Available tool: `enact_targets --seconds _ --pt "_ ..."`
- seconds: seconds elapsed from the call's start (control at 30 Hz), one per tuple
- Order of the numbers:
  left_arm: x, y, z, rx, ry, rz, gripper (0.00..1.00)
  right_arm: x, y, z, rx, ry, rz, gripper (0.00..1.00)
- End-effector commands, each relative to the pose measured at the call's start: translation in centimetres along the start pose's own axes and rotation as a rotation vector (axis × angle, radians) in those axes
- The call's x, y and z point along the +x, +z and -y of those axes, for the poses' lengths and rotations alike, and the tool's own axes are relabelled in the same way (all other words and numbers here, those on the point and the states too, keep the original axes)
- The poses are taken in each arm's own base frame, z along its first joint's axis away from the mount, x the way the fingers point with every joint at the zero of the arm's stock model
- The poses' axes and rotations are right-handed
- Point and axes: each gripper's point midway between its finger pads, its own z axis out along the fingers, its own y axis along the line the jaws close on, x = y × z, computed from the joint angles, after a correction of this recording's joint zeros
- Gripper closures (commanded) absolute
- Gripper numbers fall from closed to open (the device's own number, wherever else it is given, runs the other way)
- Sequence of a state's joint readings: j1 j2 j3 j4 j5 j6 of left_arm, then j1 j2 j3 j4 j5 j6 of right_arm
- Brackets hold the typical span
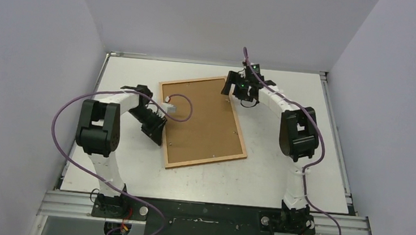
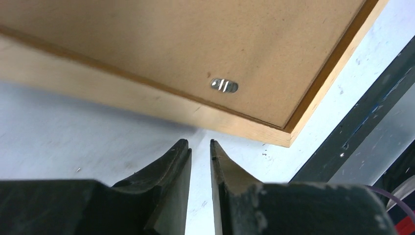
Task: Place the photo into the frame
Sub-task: Adjust the photo frame at the center of the board, then install the photo frame at the center of the board.
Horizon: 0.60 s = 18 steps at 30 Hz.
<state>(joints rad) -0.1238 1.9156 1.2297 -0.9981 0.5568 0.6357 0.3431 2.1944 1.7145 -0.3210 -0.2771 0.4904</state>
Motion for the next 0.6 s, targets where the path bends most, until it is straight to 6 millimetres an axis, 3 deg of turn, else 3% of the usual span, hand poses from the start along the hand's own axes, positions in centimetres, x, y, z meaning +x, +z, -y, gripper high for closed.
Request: enact_targets --seconds 0.0,0.1,0.27,0.33,0.43,0.57 --pt "-2.6 -4.4 -0.3 0.016 -0.060 0.197 0.79 -7.8 -9.2 -3.3 -0.039 -0.048 0.249 0.10" --pt "-3.1 -5.4 -1.2 0.034 -0.166 0.264 0.76 -4.9 -10.6 -7.0 -0.127 -0.086 0.209 0.08" --pt "-4.5 -5.1 -2.2 0.123 -0.354 0.337 0.70 4.9 -10.7 -13.4 -0.307 -0.110 0.088 0.03" --pt "-5.0 -4.4 -2.7 0.138 -0.394 0.342 0.69 7.8 -10.8 -15.8 -0.375 -0.122 0.062 0.02" --pt "-5.7 -3.8 -3.5 0.129 -0.415 0.350 0.69 11.4 -11.0 -19.6 -0.463 -0.152 0.028 0.02" --pt "-6.3 -3.3 -5.1 0.087 -0.448 0.358 0.69 15.0 -10.3 -22.9 -0.533 -0.183 -0.030 0.03"
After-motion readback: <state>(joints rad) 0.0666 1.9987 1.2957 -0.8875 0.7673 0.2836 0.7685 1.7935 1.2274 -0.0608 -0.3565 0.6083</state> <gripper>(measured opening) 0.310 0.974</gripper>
